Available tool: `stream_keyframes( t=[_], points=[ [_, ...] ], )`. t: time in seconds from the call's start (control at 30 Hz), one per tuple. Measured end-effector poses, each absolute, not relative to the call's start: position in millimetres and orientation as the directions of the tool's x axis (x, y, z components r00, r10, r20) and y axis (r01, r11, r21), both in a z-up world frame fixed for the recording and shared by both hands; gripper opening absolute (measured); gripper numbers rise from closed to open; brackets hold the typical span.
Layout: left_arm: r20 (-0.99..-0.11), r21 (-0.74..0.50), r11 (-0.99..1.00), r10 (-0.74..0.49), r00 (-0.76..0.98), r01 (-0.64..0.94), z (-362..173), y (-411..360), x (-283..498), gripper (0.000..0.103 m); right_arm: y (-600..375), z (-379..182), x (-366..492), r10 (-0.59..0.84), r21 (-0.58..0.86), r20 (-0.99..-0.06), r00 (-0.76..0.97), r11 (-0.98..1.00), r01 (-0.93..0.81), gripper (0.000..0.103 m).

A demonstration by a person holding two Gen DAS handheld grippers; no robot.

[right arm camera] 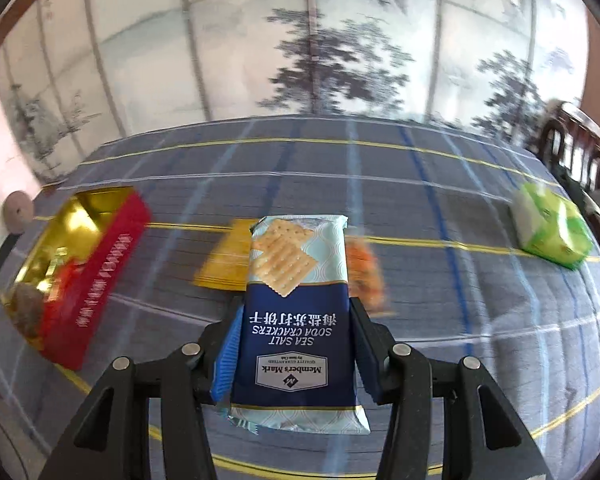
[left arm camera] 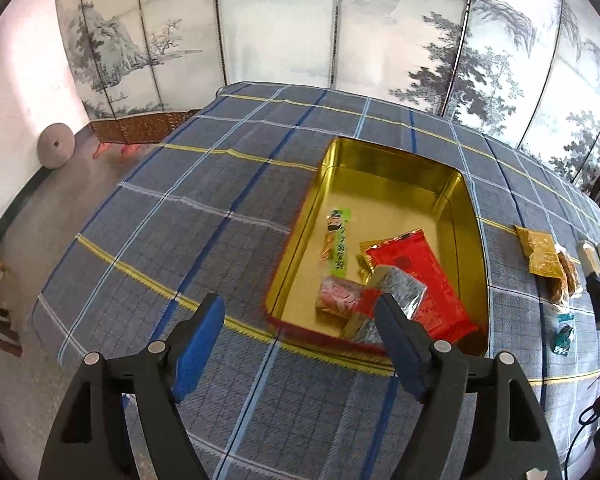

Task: Organize snacks
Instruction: 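Carry the soda cracker pack into the tin and open the right gripper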

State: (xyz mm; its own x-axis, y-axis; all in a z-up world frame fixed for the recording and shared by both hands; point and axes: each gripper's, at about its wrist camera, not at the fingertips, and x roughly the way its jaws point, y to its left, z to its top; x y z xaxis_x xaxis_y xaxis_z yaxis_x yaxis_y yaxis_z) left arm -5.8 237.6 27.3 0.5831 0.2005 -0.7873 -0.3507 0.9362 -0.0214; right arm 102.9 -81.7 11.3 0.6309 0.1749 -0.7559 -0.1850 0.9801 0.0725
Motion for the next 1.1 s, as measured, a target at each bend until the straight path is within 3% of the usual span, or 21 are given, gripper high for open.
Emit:
stream_keyframes(
  t=[0.43,1.1],
  points=[
    [-0.795,-0.032,0.896,0.246,0.554,-0.444,24,275,-35,0.075,48,22,88,0.351,0.096,-0.751,0.559,0.896,-0.434,0.05],
    [-0.812,-0.065,0.846,0.263,0.522,-0.529,17,313,-67,0.075,149,2,77,0.376,0.031,-0.787,0.49,0.816,-0.577,0.05]
  ],
)
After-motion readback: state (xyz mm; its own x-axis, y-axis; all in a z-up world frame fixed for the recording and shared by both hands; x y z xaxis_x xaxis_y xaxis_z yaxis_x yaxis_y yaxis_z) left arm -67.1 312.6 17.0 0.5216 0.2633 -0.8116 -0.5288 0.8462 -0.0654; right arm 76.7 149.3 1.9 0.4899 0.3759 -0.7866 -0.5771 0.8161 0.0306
